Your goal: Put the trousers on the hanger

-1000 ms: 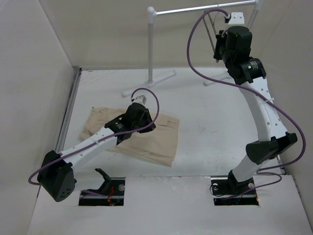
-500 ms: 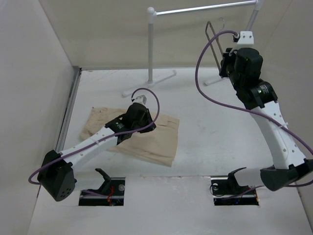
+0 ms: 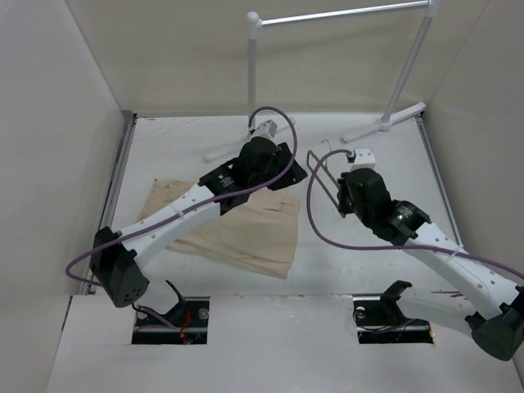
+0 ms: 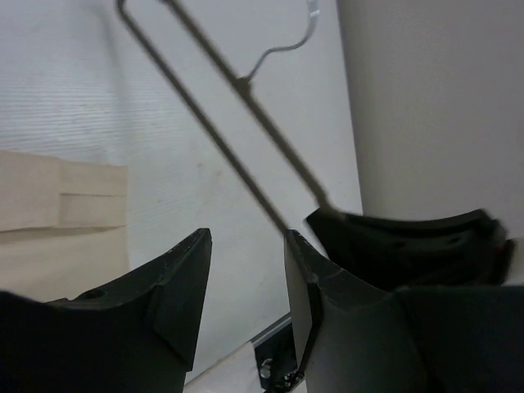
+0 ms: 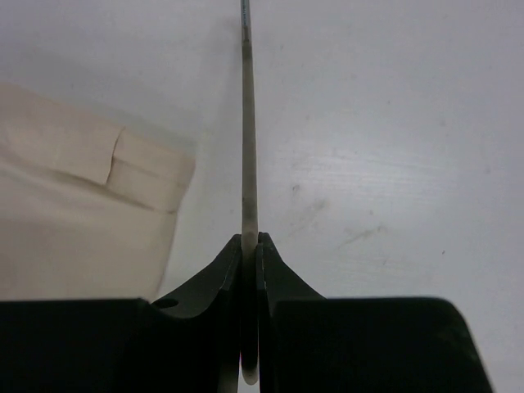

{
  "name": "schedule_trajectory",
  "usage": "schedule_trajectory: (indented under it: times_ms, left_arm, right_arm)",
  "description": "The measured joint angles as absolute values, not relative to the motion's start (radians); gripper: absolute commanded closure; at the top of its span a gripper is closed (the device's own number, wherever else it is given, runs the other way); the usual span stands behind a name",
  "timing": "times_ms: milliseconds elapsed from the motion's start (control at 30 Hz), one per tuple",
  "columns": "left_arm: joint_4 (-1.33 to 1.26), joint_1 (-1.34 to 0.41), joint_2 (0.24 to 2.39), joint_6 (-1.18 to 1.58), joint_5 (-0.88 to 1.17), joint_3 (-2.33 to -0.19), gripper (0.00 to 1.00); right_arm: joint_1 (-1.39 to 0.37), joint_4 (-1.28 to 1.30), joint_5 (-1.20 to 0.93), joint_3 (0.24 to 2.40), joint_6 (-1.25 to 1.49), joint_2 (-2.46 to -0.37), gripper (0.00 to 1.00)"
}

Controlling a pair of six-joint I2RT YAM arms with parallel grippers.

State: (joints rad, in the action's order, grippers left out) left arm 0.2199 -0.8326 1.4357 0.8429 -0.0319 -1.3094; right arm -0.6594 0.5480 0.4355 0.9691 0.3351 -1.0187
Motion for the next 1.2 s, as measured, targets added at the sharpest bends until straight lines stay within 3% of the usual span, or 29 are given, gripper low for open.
schedule_trajectory:
  times_ms: [367,467,633,900,1033,1200]
  left_arm:
    - [0.236,-0.987,1.732,0.906,-0.05,-1.478,0.57]
    - [0.254,-0.991,1.765,0.921,-0.051,-1.507,0.53]
    - [0.251,-0.991,1.787,0.952,-0.06,-1.53,0.54]
    - [0.13,-1.027,1.758,1.036,-0.068,-1.448,0.51]
    - [0.105,-1.039,1.77,1.062,-0.051,-1.453,0.53]
    - [0.109,-1.039,1.809,1.077,-0.049,-1.469,0.63]
  right_arm:
    - [-0.823,0.582,0.571,0.898,0.464,-0.934,1.0]
    - [-0.839,0.594,0.608,0.88,0.47,-0.918,1.0]
    - [-0.859,0.605,0.641,0.855,0.477,-0.884,1.0]
    - [-0.875,0.611,0.631,0.808,0.496,-0.839,1.0]
    - [-0.907,0.611,0.636,0.803,0.514,-0.854,1.0]
    - [-0.933,0.629,0.677,0.803,0.522,-0.879,1.0]
